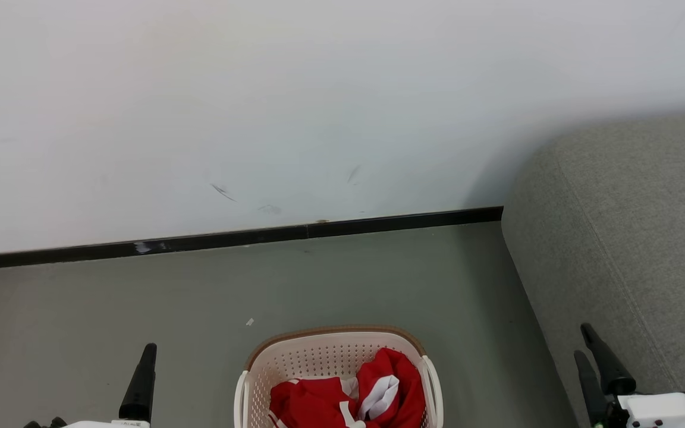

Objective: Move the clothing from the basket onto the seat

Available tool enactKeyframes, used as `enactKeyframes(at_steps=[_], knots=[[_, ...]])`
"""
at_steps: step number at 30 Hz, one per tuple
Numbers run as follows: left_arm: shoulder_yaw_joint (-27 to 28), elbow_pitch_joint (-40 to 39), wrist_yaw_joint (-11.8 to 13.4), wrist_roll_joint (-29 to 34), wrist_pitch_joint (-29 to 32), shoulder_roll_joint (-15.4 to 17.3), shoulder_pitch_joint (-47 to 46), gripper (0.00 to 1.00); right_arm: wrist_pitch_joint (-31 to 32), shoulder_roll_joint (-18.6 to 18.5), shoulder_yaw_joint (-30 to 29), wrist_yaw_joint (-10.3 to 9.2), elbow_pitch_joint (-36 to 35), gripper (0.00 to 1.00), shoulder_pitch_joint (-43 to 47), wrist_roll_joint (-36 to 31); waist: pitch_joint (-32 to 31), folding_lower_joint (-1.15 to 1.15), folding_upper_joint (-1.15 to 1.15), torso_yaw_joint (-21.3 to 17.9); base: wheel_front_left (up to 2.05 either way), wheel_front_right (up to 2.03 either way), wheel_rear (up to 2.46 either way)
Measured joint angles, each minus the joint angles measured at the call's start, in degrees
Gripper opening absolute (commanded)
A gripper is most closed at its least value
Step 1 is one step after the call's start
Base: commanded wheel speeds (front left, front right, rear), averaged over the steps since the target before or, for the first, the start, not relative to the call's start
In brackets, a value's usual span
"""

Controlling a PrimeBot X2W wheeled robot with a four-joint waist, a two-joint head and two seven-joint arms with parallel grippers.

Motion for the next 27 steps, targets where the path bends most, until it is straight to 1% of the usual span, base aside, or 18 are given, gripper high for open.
enactKeyframes(at_steps=[5, 11, 15, 16, 18, 22, 27], knots=[[-0.68, -0.63, 0.52, 3.98, -0.83, 0.42, -0.07, 1.00, -1.09, -0.89, 0.41, 0.00, -0.21, 1.00, 0.00, -4.82, -0.21, 0.19, 0.00, -0.03, 0.00, 0.00, 0.00], [-1.02, -2.18, 1.60, 10.10, -2.11, 1.01, -0.24, 1.00, -1.85, -1.40, 0.67, 0.00, -0.96, 1.00, -0.03, -10.95, -0.52, 0.50, 0.00, -0.08, 0.00, 0.00, 0.00], [-1.46, -3.12, 2.24, 12.90, -2.94, 0.94, -0.27, 1.00, -2.83, -1.41, 1.08, 0.00, -1.81, 1.00, -0.10, -14.96, -0.74, 0.70, 0.00, -0.13, 0.00, 0.00, 0.00], [-1.46, -3.12, 2.24, 12.90, -2.94, 0.94, -0.27, 1.00, -2.83, -1.41, 1.08, 0.00, -1.81, 1.00, -0.10, -14.96, -0.74, 0.70, 0.00, -0.13, 0.00, 0.00, 0.00], [-1.94, -3.79, 2.63, 15.49, -3.55, 0.94, -0.32, 1.00, -3.45, -1.41, 1.60, 0.00, -2.13, 1.00, -0.15, -18.20, -0.91, 0.83, 0.00, -0.17, 0.00, 0.00, 0.00], [-2.82, -4.55, 3.05, 19.78, -4.27, 0.99, -0.33, 1.00, -4.13, -1.41, 2.00, 0.00, -2.49, 1.00, -0.20, -22.77, -1.10, 0.91, 0.00, -0.23, 0.00, 0.00, 0.00], [-3.97, -5.42, 4.12, 25.42, -5.37, 1.10, -0.34, 1.00, -5.21, -1.40, 2.48, 0.00, -3.24, 1.00, -0.20, -28.32, -1.24, 0.93, 0.00, -0.29, 0.00, 0.00, 0.00]])
